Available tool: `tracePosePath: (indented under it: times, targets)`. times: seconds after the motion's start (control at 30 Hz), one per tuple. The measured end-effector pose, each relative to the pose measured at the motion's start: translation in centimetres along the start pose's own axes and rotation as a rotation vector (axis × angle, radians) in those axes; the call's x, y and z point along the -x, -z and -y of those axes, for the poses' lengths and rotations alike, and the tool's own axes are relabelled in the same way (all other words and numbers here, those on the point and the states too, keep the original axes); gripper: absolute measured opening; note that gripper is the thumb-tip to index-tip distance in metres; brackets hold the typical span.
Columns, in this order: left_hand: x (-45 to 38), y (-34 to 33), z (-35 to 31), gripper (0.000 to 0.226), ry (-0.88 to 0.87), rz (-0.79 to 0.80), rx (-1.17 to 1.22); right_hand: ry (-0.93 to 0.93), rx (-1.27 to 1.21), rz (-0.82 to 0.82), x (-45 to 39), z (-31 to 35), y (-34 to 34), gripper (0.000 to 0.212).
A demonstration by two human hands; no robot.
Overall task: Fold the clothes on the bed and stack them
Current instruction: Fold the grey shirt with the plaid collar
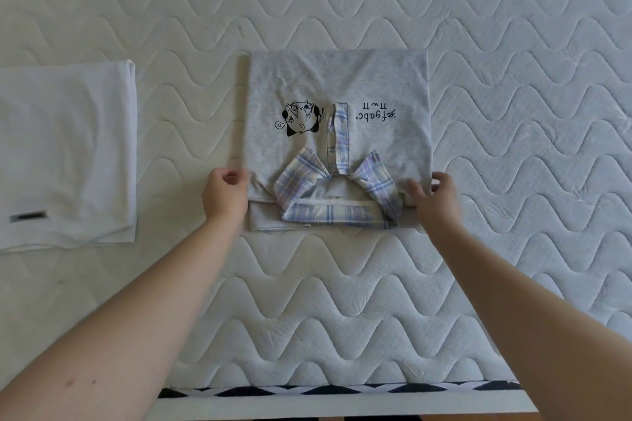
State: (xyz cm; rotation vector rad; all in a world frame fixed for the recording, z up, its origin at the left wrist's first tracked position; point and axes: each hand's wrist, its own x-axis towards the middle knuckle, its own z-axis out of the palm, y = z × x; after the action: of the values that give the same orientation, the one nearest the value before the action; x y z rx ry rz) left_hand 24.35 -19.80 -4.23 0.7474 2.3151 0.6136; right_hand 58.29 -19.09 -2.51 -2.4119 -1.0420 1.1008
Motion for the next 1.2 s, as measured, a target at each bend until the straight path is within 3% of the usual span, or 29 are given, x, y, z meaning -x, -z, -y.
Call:
tracePosePath:
  times: [0.1,0.27,0.4,0.53,0.63,0.73,0.83,0.93,1.03,1.2]
  targets:
    - [0.1,0.0,0.4,0.03,-0.086,0.012,-0.058,0.065,0.084,-0.135,0.2,-0.4,0.0,0.043]
    - [0.7,-0.7,0.8,0.026,0.013,0.117,-0.004,0.028,0.147,-0.042,0.3,-0.1,-0.1,0.033]
    - [0.7,-0.7,1.0,0.02,0.021,0.11,-0.033,0.071,0.119,-0.027,0.2,-0.5,0.3,0.029]
    - [1.1,-0.3,0.8,0.005,0.21,0.296,0.474,0.031,0.004,-0.043,0.2,-0.9,0.7,0.023]
    - [1.6,0.0,1.0,0.009,0.374,0.421,0.691,-0.053,-0.113,-0.03,0.2,-1.1,0.9,0.019]
    - [1.8,-0.5,1.6,0.006,0.343,0.411,0.5,-0.101,-0.122,-0.004,0.0,-1.0,0.9,0.024]
    - [1.8,-1.1,1.6,0.008,0.241,0.277,0.338,-0.088,-0.104,-0.031,-0.1,-0.4,0.8,0.025]
    - [2.0,-1.3,0.8,0.024,0.197,0.191,0.255,-0.092,-0.112,-0.016,0.0,0.1,0.5,0.03]
    - [2.1,-1.3,0.0,0.041,0.175,0.261,0.191,-0.064,-0.109,0.06,-0.2,0.5,0.1,0.027]
    - [1.3,-1.5,0.2,0.03,0.078,0.322,0.065,-0.049,-0.074,0.106,-1.3,-0.1,1.1,0.022]
